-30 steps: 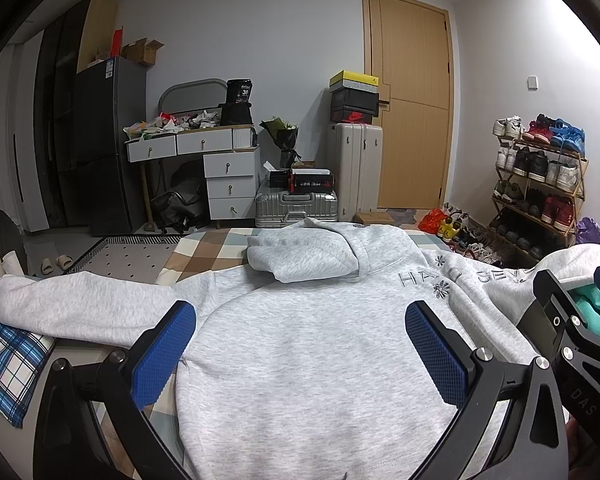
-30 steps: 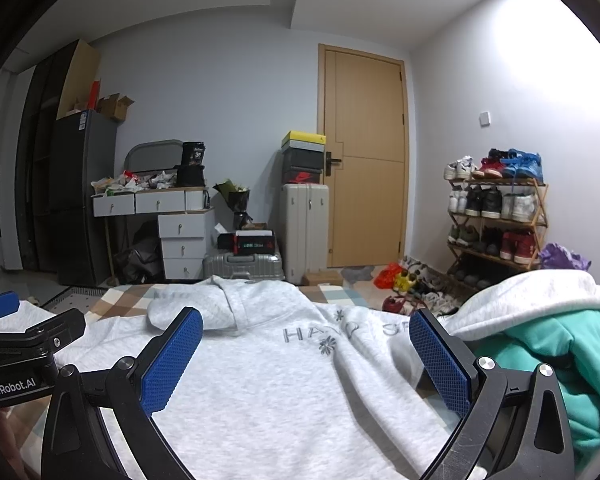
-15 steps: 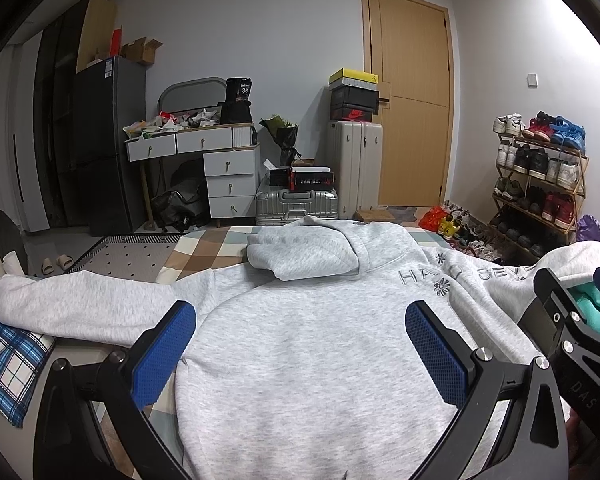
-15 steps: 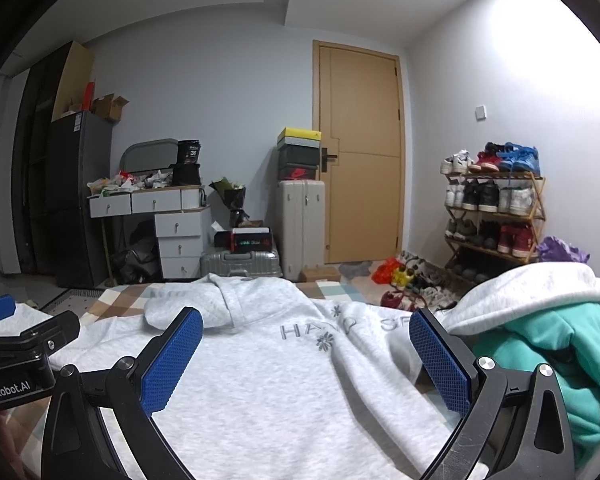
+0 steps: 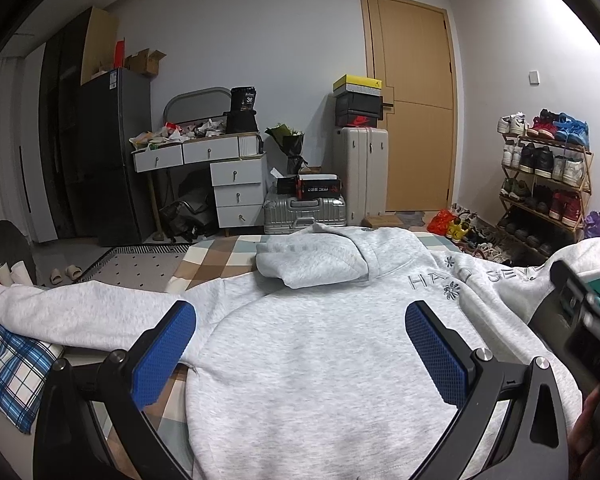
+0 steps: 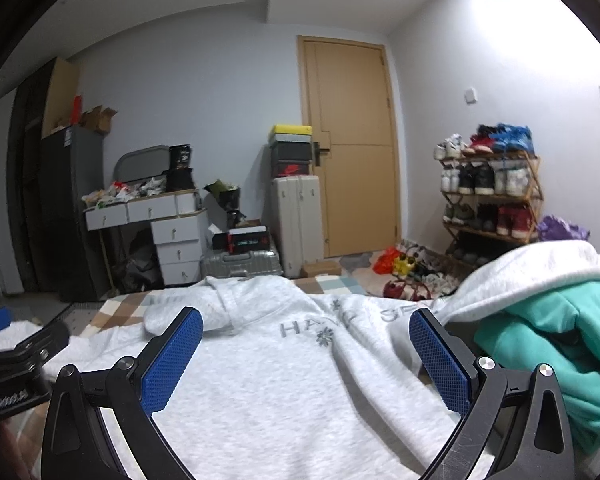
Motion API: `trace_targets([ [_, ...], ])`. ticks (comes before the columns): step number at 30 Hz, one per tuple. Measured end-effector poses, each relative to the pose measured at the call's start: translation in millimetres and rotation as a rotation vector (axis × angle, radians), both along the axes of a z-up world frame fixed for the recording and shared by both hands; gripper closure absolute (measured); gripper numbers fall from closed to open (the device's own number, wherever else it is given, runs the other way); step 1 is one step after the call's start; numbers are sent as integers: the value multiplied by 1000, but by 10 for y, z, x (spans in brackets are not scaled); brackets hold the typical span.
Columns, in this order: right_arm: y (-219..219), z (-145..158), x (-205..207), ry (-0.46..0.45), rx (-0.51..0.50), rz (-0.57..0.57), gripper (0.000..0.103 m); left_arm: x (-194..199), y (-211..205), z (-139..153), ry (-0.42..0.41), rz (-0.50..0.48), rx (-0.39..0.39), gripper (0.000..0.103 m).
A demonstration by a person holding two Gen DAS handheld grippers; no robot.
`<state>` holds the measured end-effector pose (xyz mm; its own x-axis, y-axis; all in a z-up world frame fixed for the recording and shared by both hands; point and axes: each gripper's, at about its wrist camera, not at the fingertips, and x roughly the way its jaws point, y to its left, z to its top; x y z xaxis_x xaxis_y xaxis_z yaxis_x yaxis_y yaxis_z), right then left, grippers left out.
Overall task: Fold large clothes
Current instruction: 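Grasp the grey hoodie sleeve cuff with the right gripper and lift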
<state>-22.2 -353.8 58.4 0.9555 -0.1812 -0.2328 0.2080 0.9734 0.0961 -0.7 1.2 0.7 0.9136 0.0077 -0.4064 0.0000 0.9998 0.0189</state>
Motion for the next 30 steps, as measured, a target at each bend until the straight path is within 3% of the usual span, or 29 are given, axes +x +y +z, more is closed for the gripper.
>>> trace_targets([
  [3, -385, 114, -12, 33, 89, -13, 0, -6, -19, -19, 14, -17, -10, 1],
  [10, -2211, 435, -315, 126, 307, -237, 0, 3, -98, -48, 55, -69, -33, 1],
  [14, -3221, 361, -467, 216, 403, -381, 1, 9, -166, -84, 72, -91, -39, 1],
  [16, -3663, 231, -527, 252, 493, -420, 12, 27, -215, -103, 81, -97, -33, 1],
  [20, -4148, -31, -518, 263, 680, -427, 22, 55, -291, -138, 100, -105, -27, 1],
  [26, -4273, -178, -285, 271, 732, -401, 28, 85, -392, -190, 124, -112, -2, 1],
  [28, -4309, -162, -232, 275, 714, -443, 42, 93, -414, -203, 133, -114, 1, 1],
  [30, -4324, -115, -114, 278, 698, -429, 73, 102, -427, -207, 140, -113, 0, 1],
])
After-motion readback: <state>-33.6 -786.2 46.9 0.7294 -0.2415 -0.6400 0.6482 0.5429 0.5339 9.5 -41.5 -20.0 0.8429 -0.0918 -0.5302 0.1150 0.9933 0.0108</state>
